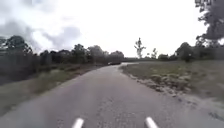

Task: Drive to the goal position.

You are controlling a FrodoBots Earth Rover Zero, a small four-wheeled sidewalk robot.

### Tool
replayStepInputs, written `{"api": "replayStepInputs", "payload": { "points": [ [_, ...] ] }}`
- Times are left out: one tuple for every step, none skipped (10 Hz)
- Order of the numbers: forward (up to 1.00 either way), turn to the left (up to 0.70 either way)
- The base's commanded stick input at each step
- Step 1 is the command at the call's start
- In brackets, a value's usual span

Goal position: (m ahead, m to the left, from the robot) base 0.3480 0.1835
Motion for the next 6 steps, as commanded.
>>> {"api": "replayStepInputs", "payload": {
  "points": [
    [0.85, 0.14],
    [0.85, 0.18],
    [0.85, 0.22],
    [0.85, 0.26],
    [0.85, 0.30],
    [0.85, 0.34]
  ]
}}
